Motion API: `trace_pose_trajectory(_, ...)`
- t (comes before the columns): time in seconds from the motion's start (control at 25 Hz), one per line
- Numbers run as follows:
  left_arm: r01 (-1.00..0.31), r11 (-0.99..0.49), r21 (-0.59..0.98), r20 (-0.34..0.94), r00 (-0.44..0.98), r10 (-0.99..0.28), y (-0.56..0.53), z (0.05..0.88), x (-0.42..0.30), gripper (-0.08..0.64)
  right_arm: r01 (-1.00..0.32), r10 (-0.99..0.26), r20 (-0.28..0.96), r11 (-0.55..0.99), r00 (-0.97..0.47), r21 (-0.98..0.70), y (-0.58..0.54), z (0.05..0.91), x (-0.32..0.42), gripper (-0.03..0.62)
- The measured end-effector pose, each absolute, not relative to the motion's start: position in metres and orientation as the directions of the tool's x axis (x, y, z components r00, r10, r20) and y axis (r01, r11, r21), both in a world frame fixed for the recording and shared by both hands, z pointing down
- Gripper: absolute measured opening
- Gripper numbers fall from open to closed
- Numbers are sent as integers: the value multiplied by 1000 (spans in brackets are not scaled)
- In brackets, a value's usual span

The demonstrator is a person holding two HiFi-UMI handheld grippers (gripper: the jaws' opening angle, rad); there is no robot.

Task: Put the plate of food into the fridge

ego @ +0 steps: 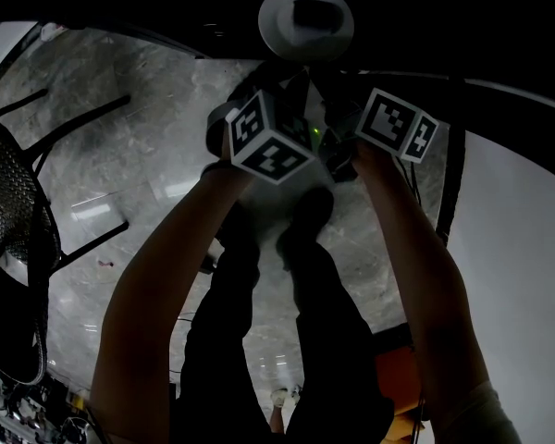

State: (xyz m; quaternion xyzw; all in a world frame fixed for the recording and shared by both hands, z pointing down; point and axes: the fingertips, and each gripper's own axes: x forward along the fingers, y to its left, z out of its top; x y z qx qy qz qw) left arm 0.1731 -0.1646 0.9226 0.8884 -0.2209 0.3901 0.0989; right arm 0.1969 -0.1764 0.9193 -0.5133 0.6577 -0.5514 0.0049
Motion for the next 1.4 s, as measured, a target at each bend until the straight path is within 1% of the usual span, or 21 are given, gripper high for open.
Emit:
trace_pose_trajectory(0.28, -473, -881, -7, 739, 591, -323, -169, 925, 172, 18, -740, -642, 589, -50, -490, -671, -174, 916, 194, 72)
trace_pose_trajectory(0.52, -461, -887, -21, 747, 582, -320, -172, 924, 173, 18, -765, -615, 615, -31, -493, -644, -159, 914, 196, 70)
trace_pose_trajectory(0.56, -463, -886, -22, 748, 580, -322, -173, 924, 173, 18, -764, -605, 618, -24, -502, -645, -155, 914, 195, 47)
trace_pose_trajectory(0.64, -469, -883, -21, 749, 577, -325, -177, 924, 172, 18, -773, -585, 630, -8, -511, -634, -148, 916, 192, 29)
trace_pose_trajectory(0.96, -502, -865, 5, 755, 569, -325, -187, 926, 176, 18, -816, -530, 668, 83, -522, -571, -124, 915, 174, 28)
trace_pose_trajectory(1.4, -522, -853, 3, 763, 552, -335, -199, 925, 180, 18, -820, -509, 680, 97, -528, -565, -106, 914, 176, 28)
